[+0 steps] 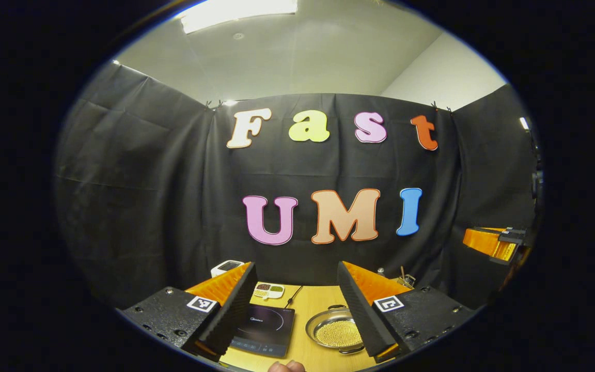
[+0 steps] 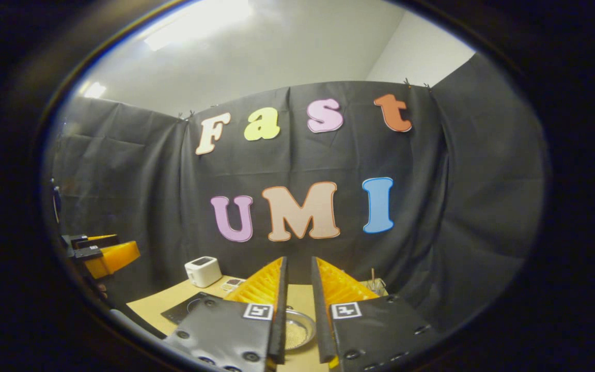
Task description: First push the handle of the pot to place it horizontally, then grasp the pot with both hands and set it on the induction cooktop.
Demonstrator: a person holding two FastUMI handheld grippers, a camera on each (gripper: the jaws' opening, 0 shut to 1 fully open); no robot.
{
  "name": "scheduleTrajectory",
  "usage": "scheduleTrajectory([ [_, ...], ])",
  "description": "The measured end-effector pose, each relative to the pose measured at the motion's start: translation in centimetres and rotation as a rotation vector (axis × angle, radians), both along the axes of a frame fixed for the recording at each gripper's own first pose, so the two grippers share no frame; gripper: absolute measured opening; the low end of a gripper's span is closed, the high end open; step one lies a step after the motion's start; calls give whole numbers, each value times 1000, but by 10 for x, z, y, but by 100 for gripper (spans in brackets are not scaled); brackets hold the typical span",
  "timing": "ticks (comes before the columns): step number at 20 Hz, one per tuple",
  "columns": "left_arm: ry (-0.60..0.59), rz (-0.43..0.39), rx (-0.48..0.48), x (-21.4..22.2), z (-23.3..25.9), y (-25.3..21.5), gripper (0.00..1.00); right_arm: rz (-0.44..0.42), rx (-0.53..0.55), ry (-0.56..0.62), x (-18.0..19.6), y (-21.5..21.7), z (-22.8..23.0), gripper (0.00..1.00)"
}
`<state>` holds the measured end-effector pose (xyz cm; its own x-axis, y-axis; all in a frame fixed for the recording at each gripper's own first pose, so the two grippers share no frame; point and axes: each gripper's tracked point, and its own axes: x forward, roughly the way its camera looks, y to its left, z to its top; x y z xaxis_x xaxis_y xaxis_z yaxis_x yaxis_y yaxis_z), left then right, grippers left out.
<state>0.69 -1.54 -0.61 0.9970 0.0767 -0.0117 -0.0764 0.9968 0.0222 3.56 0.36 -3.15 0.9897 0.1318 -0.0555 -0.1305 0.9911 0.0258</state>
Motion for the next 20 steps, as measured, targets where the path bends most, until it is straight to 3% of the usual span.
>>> scheduleTrajectory([
  [1, 5, -6, -7, 5, -4, 2, 95, 14, 7, 17, 3, 10, -9, 5],
  [2, 7, -13, -11, 11, -7, 6, 95, 11, 4, 35, 7, 15, -14, 11],
  [3, 7, -17, -12, 18, -10, 13, 95, 17, 18, 47, 13, 23, -19, 1],
  [4, 11, -17, -11, 26, -12, 22, 92, 1, 27, 72, 21, 26, -29, 1],
  [7, -9, -35, -20, 49, -15, 44, 95, -3, 18, 150, 42, 50, -58, 0],
  [8, 1, -49, -19, 58, -21, 49, 92, -12, 21, 162, 48, 55, -63, 0],
  [16, -9, -204, 2, 119, -40, 78, 95, -60, 47, 310, 83, 104, -127, 0],
  [20, 10, -206, -29, 133, -50, 91, 92, -39, 64, 409, 92, 122, -170, 0],
])
